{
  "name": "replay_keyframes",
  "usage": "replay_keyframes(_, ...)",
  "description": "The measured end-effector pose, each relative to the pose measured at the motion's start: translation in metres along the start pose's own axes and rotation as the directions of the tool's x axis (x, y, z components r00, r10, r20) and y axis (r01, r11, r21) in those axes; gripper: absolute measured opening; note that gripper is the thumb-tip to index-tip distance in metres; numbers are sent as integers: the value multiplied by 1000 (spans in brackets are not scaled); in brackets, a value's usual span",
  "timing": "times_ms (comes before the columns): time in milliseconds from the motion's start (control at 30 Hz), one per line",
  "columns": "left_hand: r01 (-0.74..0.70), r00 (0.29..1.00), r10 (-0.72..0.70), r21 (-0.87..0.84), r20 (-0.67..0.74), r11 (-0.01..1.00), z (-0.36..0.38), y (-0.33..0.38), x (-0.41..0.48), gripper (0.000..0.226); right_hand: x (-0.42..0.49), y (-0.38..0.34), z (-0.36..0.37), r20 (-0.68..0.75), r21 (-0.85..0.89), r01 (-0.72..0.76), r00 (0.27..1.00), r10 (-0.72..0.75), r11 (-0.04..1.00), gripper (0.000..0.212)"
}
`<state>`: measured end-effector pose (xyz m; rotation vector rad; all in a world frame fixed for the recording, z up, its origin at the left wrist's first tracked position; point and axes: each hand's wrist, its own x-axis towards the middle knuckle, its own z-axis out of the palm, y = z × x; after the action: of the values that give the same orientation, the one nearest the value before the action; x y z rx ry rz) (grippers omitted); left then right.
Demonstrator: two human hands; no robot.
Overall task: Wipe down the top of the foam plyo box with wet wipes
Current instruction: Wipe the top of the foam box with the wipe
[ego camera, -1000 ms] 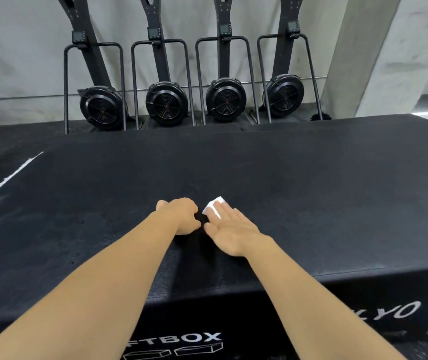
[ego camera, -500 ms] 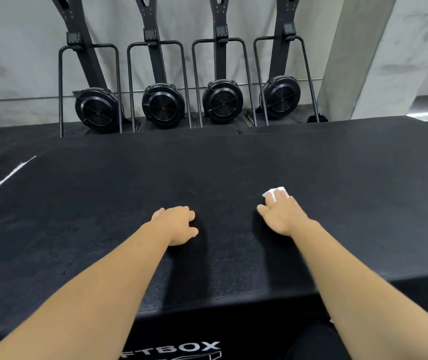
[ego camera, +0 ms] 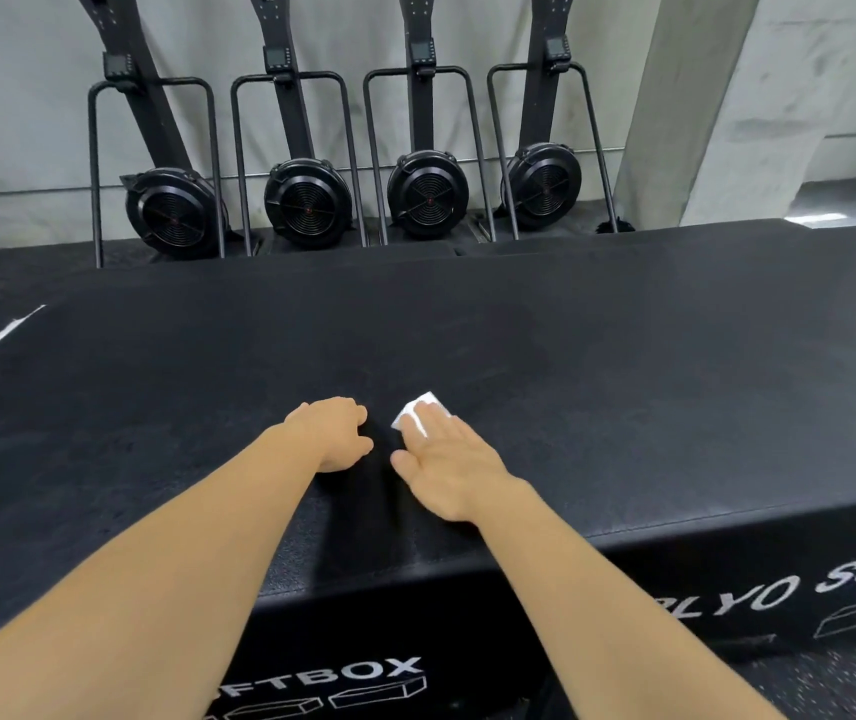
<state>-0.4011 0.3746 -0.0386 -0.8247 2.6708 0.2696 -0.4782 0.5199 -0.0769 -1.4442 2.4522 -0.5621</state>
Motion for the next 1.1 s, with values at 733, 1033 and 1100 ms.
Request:
replay_keyframes(733,-22,1000,22,-2,11,1000,2,-2,2,56,-20,-18,16,-51,71,-131,990,135,989,49)
replay_keyframes(1033,-13,1000,13,22,14,1000,2,-1,0,56,-23,3,3,-50,98,-56,997,61,994,35)
replay_keyframes(1100,-15,1000,15,1,20,1000,3,-2,1,57,-20,32,-11,-96,104,-124,986,134,987,32)
